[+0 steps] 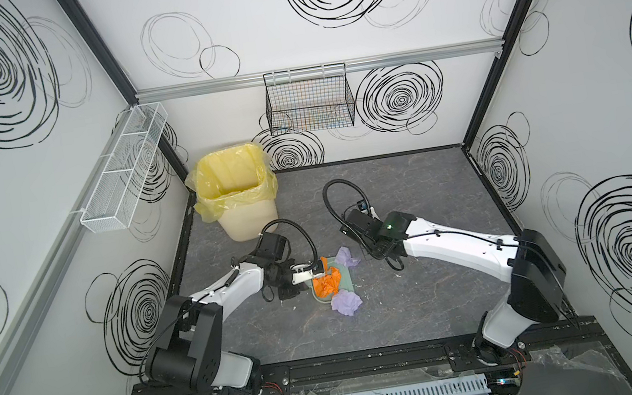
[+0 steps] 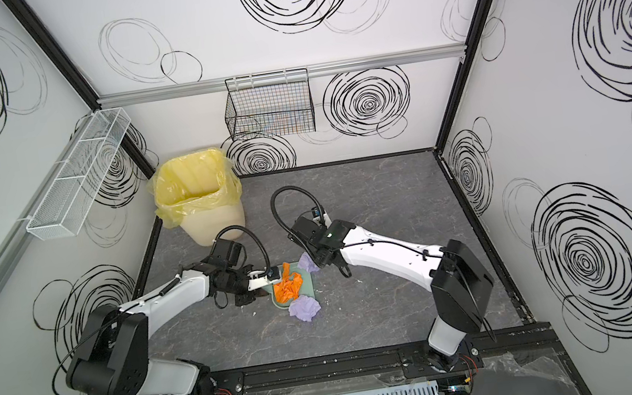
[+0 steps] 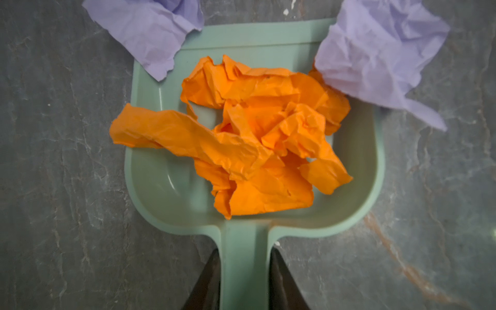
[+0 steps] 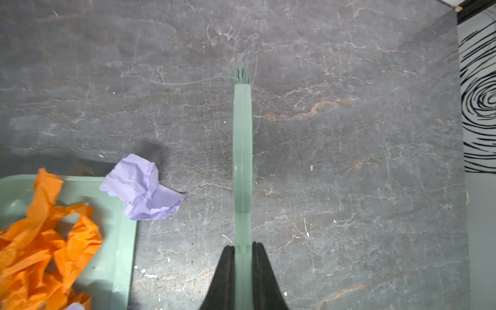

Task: Sweep away the paper scraps from the table

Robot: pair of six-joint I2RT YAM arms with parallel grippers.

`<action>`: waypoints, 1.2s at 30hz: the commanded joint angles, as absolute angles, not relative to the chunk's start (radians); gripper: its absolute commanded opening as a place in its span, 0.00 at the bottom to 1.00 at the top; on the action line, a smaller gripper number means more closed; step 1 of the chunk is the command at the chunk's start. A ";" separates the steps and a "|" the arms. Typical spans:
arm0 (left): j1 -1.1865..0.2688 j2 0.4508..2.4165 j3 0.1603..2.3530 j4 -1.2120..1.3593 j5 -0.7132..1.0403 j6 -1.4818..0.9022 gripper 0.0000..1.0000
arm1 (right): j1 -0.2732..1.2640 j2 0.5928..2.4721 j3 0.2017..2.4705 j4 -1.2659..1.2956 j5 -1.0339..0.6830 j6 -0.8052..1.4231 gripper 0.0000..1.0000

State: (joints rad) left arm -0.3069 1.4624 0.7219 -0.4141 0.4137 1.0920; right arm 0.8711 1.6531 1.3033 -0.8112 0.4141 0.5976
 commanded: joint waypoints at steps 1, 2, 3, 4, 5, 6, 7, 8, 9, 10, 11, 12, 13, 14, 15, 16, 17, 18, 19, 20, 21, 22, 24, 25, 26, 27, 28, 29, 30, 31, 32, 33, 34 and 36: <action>-0.285 1.491 0.751 -0.456 0.379 1.105 0.00 | 0.864 1.691 1.358 -0.763 0.397 0.545 0.00; -0.284 1.494 0.754 -0.455 0.375 1.105 0.00 | 0.866 1.703 1.361 -0.755 0.379 0.538 0.00; -0.281 1.497 0.757 -0.453 0.371 1.106 0.00 | 0.870 1.711 1.361 -0.745 0.359 0.530 0.00; -0.277 1.502 0.761 -0.453 0.368 1.108 0.00 | 0.875 1.715 1.360 -0.737 0.344 0.526 0.00; -0.273 1.505 0.768 -0.453 0.367 1.110 0.00 | 0.880 1.717 1.359 -0.733 0.338 0.522 0.00; -0.268 1.510 0.772 -0.454 0.367 1.112 0.00 | 0.889 1.717 1.358 -0.730 0.331 0.519 0.00; -0.263 1.516 0.780 -0.455 0.368 1.113 0.00 | 0.895 1.717 1.359 -0.732 0.322 0.518 0.00; -0.257 1.520 0.785 -0.456 0.370 1.115 0.00 | 0.902 1.714 1.357 -0.730 0.313 0.516 0.00; -0.253 1.526 0.791 -0.457 0.373 1.116 0.00 | 0.911 1.711 1.355 -0.728 0.299 0.513 0.00; -0.250 1.532 0.797 -0.458 0.375 1.116 0.00 | 0.920 1.707 1.352 -0.724 0.285 0.511 0.00; -0.249 1.537 0.802 -0.457 0.374 1.116 0.00 | 0.929 1.704 1.352 -0.724 0.273 0.510 0.00; -0.248 1.543 0.807 -0.457 0.375 1.116 0.00 | 0.941 1.701 1.354 -0.728 0.259 0.509 0.00; -0.248 1.548 0.812 -0.457 0.375 1.116 0.00 | 0.951 1.702 1.358 -0.732 0.252 0.511 0.00; -0.249 1.554 0.817 -0.458 0.375 1.114 0.00 | 0.963 1.701 1.364 -0.741 0.242 0.515 0.00; -0.249 1.560 0.821 -0.456 0.376 1.113 0.00 | 0.973 1.701 1.372 -0.752 0.232 0.520 0.00; -0.248 1.564 0.824 -0.456 0.376 1.112 0.00 | 0.983 1.703 1.378 -0.762 0.223 0.526 0.00; -0.248 1.568 0.826 -0.454 0.376 1.113 0.00 | 0.995 1.701 1.383 -0.770 0.219 0.533 0.00; -0.248 1.573 0.828 -0.454 0.376 1.112 0.00 | 1.009 1.700 1.390 -0.779 0.217 0.539 0.00; -0.248 1.576 0.829 -0.451 0.376 1.111 0.00 | 1.021 1.696 1.395 -0.783 0.214 0.546 0.00; -0.247 1.581 0.830 -0.451 0.376 1.112 0.00 | 1.034 1.689 1.399 -0.783 0.214 0.555 0.00; -0.248 1.584 0.829 -0.450 0.376 1.111 0.00 | 1.046 1.678 1.402 -0.782 0.211 0.563 0.00; -0.247 1.587 0.828 -0.449 0.376 1.112 0.00 | 1.054 1.668 1.403 -0.782 0.211 0.570 0.00; -0.248 1.589 0.824 -0.448 0.379 1.112 0.00 | 1.061 1.644 1.407 -0.798 0.224 0.597 0.00; -0.247 1.589 0.821 -0.448 0.380 1.112 0.00 | 1.062 1.631 1.411 -0.810 0.238 0.608 0.00; -0.247 1.588 0.818 -0.448 0.382 1.113 0.00 | 1.062 1.615 1.412 -0.827 0.257 0.622 0.00; -0.247 1.584 0.814 -0.449 0.383 1.116 0.00 | 1.059 1.600 1.411 -0.844 0.278 0.638 0.00; -0.245 1.582 0.811 -0.449 0.383 1.121 0.00 | 1.059 1.586 1.411 -0.865 0.299 0.654 0.00; -0.243 1.578 0.806 -0.453 0.386 1.129 0.00 | 1.057 1.573 1.413 -0.891 0.323 0.673 0.00; -0.239 1.574 0.800 -0.458 0.387 1.137 0.00 | 1.057 1.559 1.411 -0.914 0.345 0.691 0.00; -0.236 1.569 0.796 -0.461 0.387 1.147 0.00 | 1.057 1.545 1.406 -0.933 0.359 0.705 0.00; -0.230 1.566 0.790 -0.467 0.386 1.160 0.00 | 1.057 1.530 1.398 -0.948 0.369 0.725 0.00; -0.223 1.563 0.785 -0.474 0.386 1.175 0.00 | 1.057 1.512 1.384 -0.960 0.374 0.741 0.00; -0.217 1.560 0.780 -0.479 0.385 1.187 0.00 | 1.058 1.494 1.368 -0.965 0.370 0.754 0.00; -0.202 1.556 0.772 -0.494 0.385 1.213 0.00 | 1.062 1.452 1.326 -0.963 0.338 0.779 0.00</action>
